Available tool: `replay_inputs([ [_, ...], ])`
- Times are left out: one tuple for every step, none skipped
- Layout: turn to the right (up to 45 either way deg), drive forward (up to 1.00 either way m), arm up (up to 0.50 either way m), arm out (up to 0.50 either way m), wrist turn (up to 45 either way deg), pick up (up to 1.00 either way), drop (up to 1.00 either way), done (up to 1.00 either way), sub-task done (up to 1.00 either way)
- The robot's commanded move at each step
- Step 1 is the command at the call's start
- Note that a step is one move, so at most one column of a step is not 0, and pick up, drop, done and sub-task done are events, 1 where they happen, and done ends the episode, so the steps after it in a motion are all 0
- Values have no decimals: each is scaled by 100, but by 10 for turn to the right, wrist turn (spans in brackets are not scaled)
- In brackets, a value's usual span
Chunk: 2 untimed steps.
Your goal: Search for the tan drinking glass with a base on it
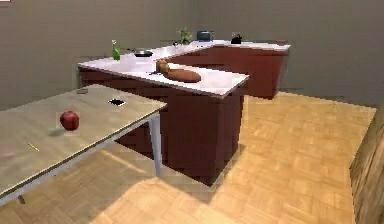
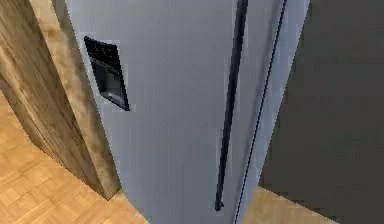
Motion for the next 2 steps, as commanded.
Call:
replay_inputs([
  [0, 100, 0, 0, 0, 0, 0, 0, 0],
  [-210, 0, 0, 0, 0, 0, 0, 0, 0],
])
